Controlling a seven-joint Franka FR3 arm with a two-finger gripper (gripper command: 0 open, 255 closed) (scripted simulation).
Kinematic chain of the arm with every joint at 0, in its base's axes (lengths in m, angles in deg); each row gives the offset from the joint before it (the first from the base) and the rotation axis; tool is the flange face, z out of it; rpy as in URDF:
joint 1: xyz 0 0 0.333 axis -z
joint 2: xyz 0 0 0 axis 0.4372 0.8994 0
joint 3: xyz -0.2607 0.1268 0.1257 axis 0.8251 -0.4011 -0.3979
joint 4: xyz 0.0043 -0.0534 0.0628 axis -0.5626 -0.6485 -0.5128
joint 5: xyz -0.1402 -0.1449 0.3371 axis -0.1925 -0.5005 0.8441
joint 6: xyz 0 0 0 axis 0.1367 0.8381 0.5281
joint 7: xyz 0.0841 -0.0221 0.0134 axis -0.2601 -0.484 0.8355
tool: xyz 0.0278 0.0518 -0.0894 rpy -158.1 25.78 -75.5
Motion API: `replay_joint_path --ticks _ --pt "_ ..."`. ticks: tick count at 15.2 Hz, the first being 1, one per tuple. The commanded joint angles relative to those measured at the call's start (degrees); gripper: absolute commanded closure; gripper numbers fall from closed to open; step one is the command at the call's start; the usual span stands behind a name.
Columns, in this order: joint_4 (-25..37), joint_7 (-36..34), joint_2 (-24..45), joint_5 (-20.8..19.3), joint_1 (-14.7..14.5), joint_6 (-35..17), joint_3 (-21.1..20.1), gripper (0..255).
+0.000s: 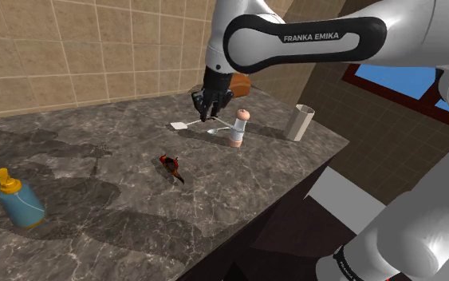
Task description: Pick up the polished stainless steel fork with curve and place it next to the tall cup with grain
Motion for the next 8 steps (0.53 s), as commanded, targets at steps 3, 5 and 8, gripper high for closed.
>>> replay_joint_path --ticks 3,5,8 --pt "-2.5 6.4 -2.5 1.6 3.1 -0.6 2.8 255" --pt "-3.6 9.3 -3.5 2.1 4.4 -1.0 4.2 255" --pt "-4.8 13.7 -4.5 2.8 6.4 -1.4 6.3 255"
